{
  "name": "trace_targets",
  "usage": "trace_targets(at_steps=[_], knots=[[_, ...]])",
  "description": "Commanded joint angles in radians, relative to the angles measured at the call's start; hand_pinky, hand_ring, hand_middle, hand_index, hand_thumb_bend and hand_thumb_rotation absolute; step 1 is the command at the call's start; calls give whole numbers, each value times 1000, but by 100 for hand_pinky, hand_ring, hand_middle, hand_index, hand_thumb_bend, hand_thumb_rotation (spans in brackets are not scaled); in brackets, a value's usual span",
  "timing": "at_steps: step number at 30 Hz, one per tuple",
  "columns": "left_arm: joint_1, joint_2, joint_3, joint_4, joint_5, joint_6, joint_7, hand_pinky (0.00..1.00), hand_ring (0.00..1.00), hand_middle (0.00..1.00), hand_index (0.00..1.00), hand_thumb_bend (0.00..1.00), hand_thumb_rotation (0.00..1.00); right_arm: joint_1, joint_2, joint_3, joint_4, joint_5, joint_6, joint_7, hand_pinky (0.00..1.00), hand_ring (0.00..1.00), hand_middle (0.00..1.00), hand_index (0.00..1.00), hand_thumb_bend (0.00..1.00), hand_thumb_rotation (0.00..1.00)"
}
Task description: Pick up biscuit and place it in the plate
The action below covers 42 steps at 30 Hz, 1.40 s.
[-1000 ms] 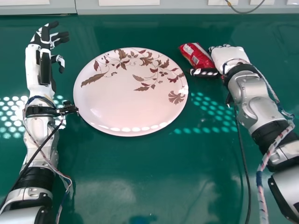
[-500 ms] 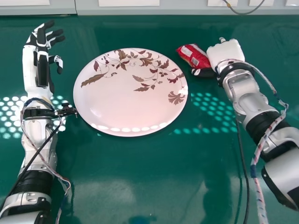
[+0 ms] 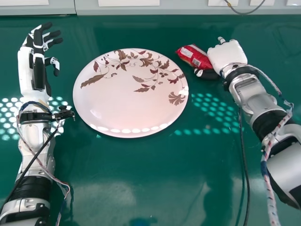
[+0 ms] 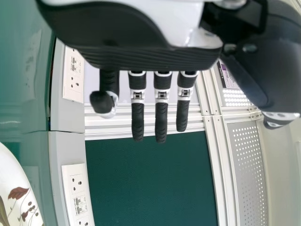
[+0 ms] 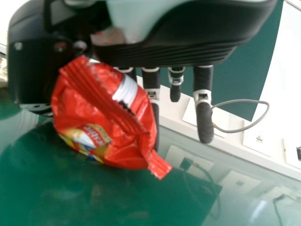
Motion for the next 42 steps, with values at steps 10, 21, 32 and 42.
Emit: trace_targets(at_steps=[10, 21, 32, 42], knots=[[36, -11, 6, -26, 2, 11, 6, 0, 70, 70, 79, 79, 100, 18, -22, -60, -101, 78, -22, -50, 27, 41, 53, 53, 49, 0], [29, -7, 4, 1, 3, 16, -2, 0, 71, 71, 79, 84, 100, 103, -120, -204, -506, 115, 95, 103, 30, 42, 53, 54, 49, 0], [14, -6, 0, 26, 6, 7, -10, 0, 70, 70, 78, 88, 100, 183, -181, -330, -858, 112, 115, 200, 29, 41, 49, 57, 49, 0], [-3, -6, -4, 38, 20, 4, -4, 0, 70, 68, 79, 91, 100, 232, -85, -315, -1031, 155, 21, 325, 29, 41, 50, 55, 49, 0]])
